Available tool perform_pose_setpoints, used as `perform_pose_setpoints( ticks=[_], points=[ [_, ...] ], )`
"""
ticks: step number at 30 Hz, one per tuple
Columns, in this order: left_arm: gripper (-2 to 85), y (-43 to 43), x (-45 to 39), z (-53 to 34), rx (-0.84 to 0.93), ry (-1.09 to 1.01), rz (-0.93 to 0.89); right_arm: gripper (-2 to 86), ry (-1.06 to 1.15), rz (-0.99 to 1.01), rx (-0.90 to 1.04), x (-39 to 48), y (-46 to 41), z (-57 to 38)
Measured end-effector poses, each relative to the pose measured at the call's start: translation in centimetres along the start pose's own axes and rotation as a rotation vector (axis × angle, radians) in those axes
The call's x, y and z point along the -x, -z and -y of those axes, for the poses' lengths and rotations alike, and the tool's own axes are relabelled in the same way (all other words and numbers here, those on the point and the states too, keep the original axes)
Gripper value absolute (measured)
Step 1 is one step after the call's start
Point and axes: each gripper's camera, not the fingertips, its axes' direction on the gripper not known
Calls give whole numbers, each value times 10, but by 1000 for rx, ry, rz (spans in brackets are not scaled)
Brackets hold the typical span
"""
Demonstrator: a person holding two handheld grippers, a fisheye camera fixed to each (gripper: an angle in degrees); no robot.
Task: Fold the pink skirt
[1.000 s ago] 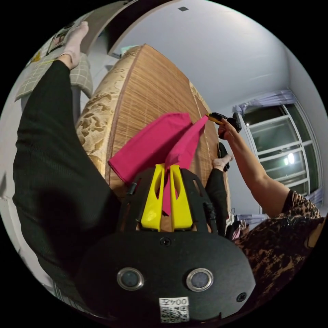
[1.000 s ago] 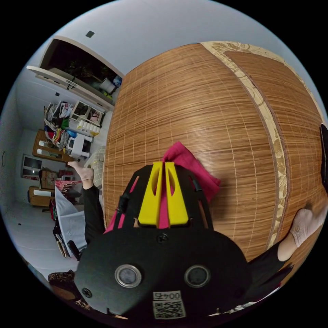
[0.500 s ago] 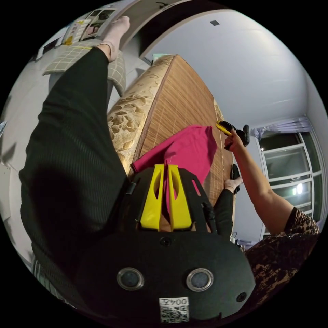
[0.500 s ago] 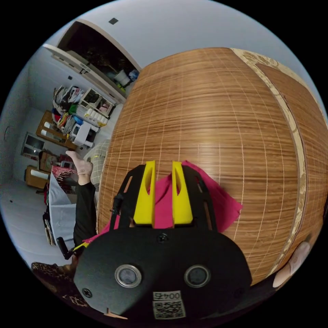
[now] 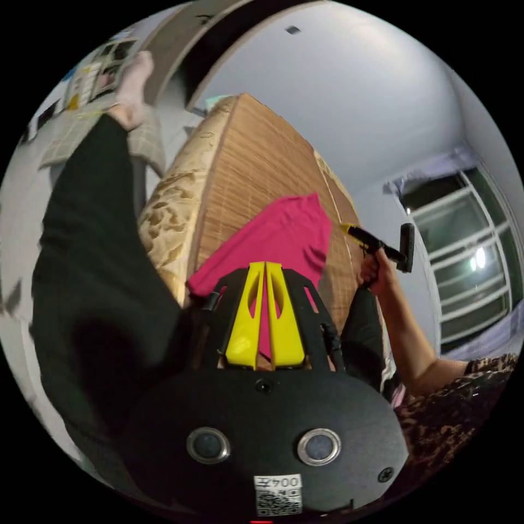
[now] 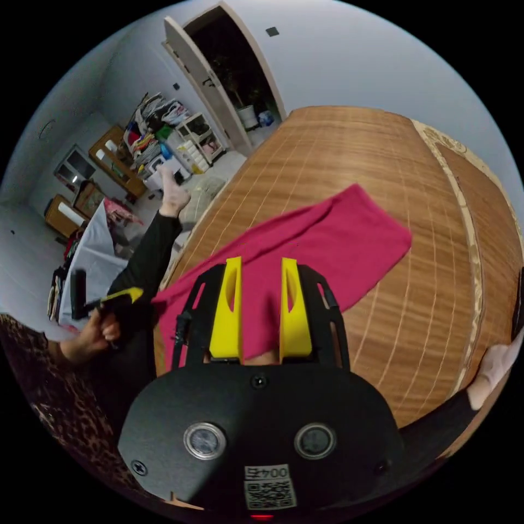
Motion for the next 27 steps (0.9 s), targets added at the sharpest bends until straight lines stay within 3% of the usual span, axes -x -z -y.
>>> perform_pose_setpoints(
  ticks=[6,14,22,27],
  points=[
    [6,-47,-14,20,35,-52,191,122,130,1,111,77,-69,-84],
    [7,-91,-25,14,128,5,252,118,389,-175,297,116,-131,-133],
    [4,-120,-69,-13,175,-91,228,112,398,-183,365,90,-132,-190],
    [4,-131,-100,-23,153,-218,225,115,284,-149,409,62,-124,-228]
  ],
)
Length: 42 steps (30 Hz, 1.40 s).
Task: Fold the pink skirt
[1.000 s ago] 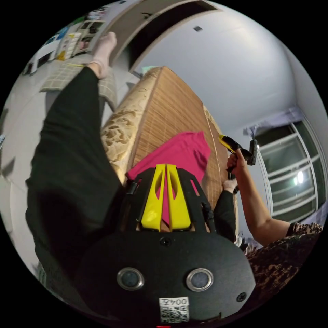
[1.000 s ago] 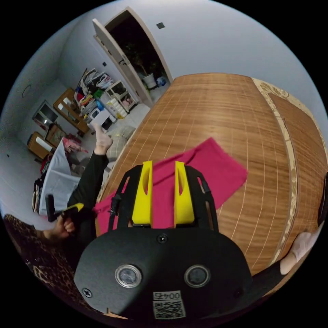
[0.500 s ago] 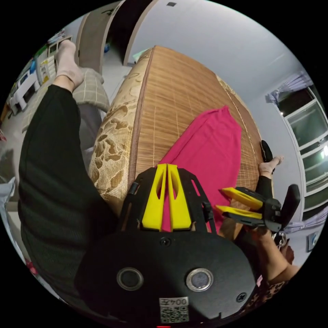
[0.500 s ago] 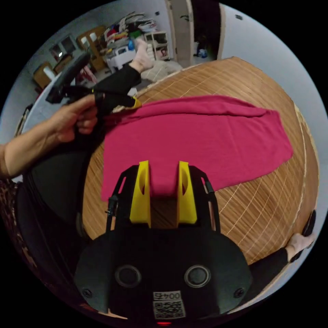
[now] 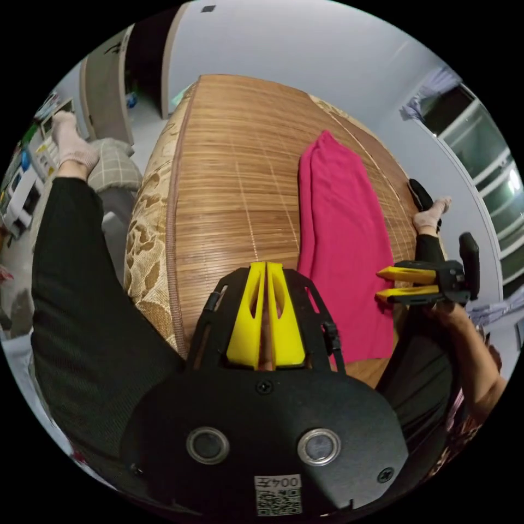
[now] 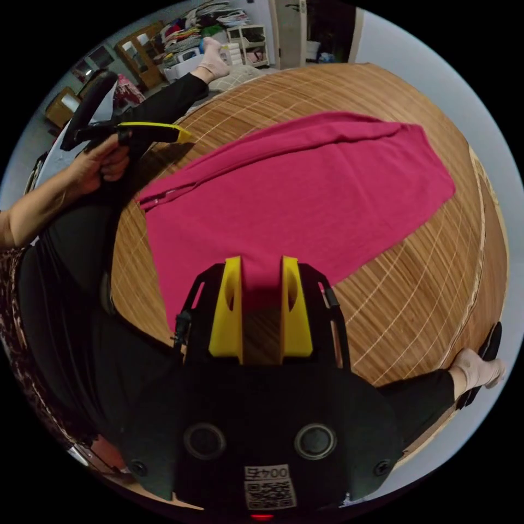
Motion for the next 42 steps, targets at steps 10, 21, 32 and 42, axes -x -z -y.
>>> perform_pose_setpoints(
  ticks=[10,21,32,42],
  points=[
    [11,-17,-62,-1,-60,-221,-68,112,-390,143,-237,-2,4,-63],
    [73,-59,-164,-6,-18,-573,53,94,-370,36,-163,28,-38,-85],
    [18,-90,-136,36,-5,-355,70,79,-386,28,-165,8,-38,-118],
    [4,-113,-39,70,-54,97,-366,89,-404,108,-200,-24,-24,-148]
  ],
)
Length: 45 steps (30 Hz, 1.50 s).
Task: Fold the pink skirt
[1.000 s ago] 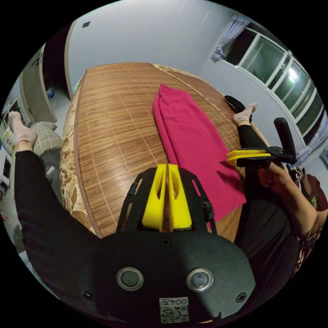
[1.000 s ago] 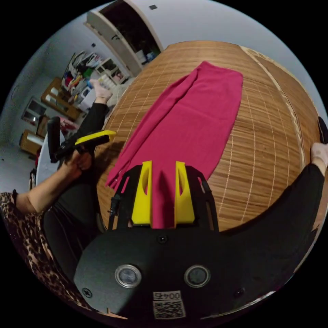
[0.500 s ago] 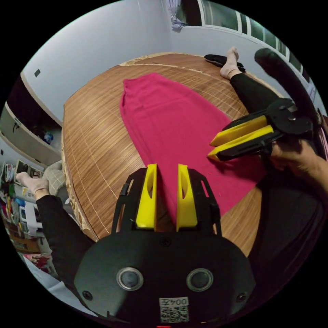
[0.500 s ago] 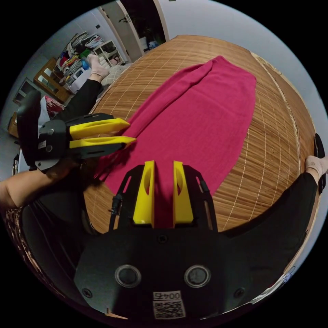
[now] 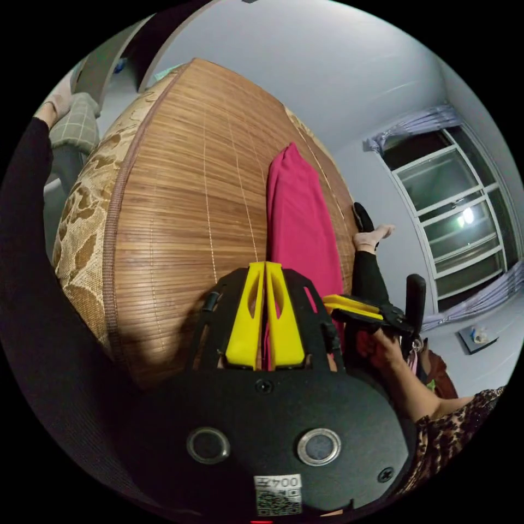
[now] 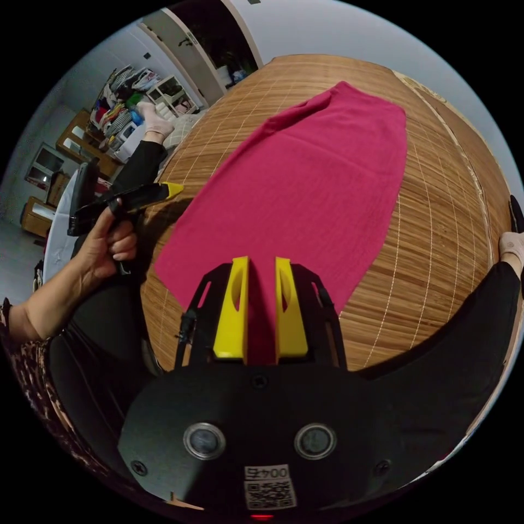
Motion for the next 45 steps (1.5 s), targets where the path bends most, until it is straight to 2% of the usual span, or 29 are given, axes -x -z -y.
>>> perform_pose_setpoints(
  ticks=[5,9,12,17,20,24,28,35,45],
  points=[
    [9,-20,-34,18,21,-203,85,103,15,45,-121,-24,36,0],
    [14,-46,-72,59,31,-391,188,108,82,-24,-189,-59,72,24],
    [14,-74,-91,101,34,-437,240,109,93,-44,-199,-90,88,48],
    [14,-129,-100,174,38,-362,293,96,2,-50,-275,-144,88,59],
    [15,-164,-101,212,54,-337,328,88,-78,83,-250,-171,86,66],
    [17,-205,-111,246,80,-381,414,90,-31,11,-306,-180,101,83],
    [17,-230,-107,265,108,-365,448,101,-41,68,-270,-193,99,98],
    [16,-262,-101,281,115,-379,480,108,-37,28,-207,-207,104,122],
    [11,-269,-82,306,10,-301,475,89,-25,-55,-138,-223,113,152]
  ],
)
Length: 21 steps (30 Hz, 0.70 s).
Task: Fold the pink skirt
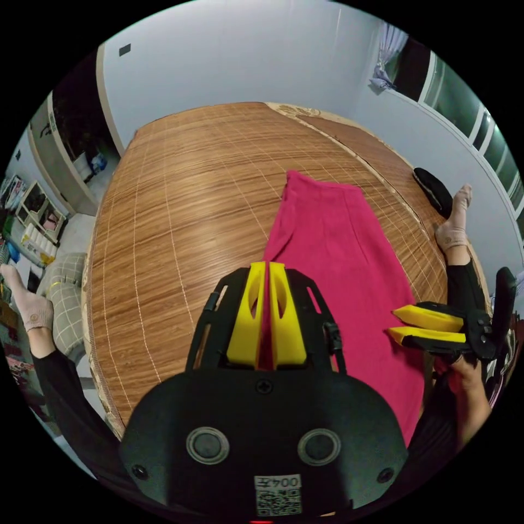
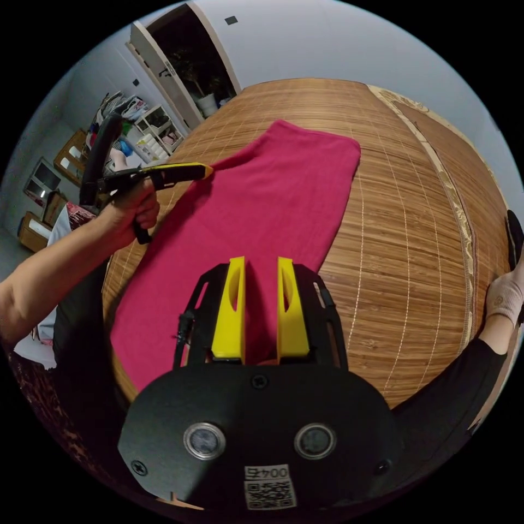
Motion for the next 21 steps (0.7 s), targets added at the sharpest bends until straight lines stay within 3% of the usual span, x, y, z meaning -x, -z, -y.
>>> perform_pose_setpoints(
  ticks=[9,15,19,21],
  points=[
    [15,-19,20,10,-13,114,-194,84,-7,29,-10,-16,10,25],
    [27,13,-33,19,-157,-72,-88,86,-5,26,-11,-21,16,42],
    [44,-5,-77,20,-113,-215,-55,86,-7,28,-17,-23,20,51],
    [60,-27,-94,17,-69,-266,44,86,-3,27,-24,-24,22,56]
  ],
)
